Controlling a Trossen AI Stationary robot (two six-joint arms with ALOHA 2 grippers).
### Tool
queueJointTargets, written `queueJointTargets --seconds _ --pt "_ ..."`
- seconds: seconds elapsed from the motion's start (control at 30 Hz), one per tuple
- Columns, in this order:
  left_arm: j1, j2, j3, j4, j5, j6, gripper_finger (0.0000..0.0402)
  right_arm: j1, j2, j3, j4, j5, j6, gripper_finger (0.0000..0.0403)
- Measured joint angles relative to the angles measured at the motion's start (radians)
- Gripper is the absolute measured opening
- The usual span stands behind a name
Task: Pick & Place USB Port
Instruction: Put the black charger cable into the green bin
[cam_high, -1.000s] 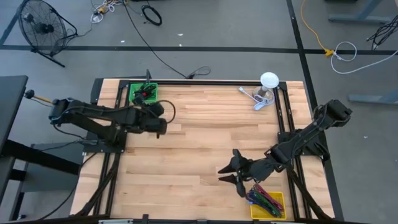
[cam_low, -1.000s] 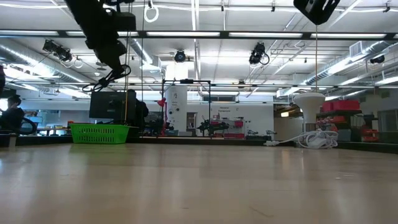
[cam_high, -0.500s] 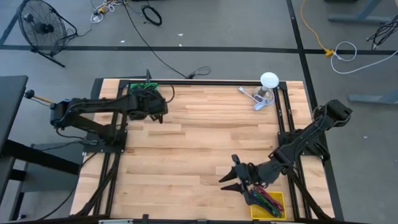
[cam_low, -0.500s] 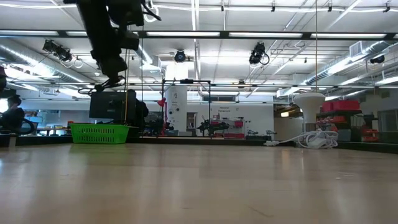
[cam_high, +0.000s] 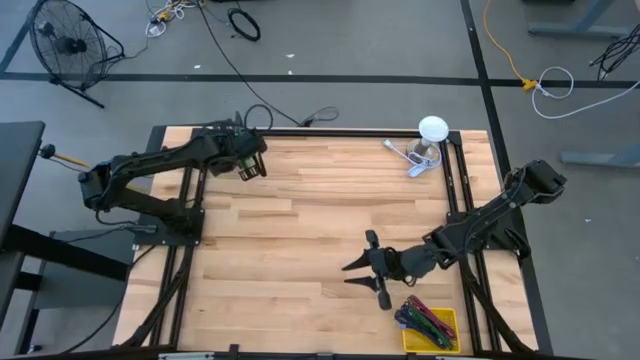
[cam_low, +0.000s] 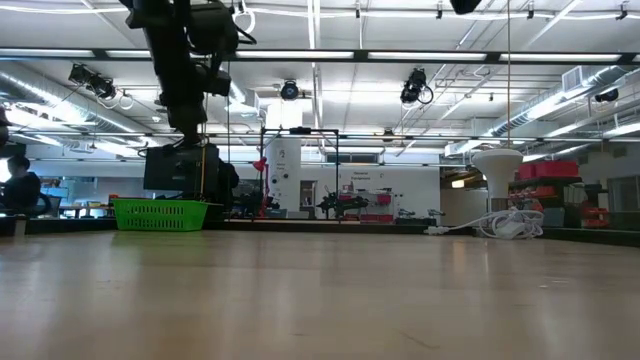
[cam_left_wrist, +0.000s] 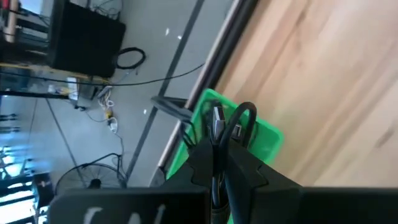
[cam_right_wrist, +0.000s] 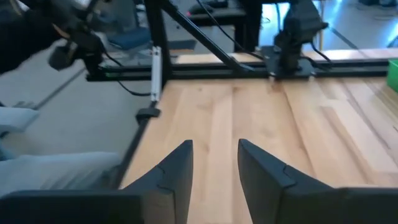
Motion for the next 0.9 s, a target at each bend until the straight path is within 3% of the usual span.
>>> queueJointTargets --seconds 0.3,0.6,0.9 --pt "0.136 0.000 -0.012 0.043 0.065 0.106 0.0020 -0.024 0.000 0.000 -0.087 0.000 0.006 0.0127" --pt "0.186 0.002 -0.233 0.240 0.096 0.312 0.0019 -0.024 0.000 0.000 -0.091 0.000 0.003 0.0127" --pt "0.222 0.000 -0.283 0.354 0.140 0.400 0.0020 -0.036 0.000 0.000 -0.096 0.034 0.005 0.0127"
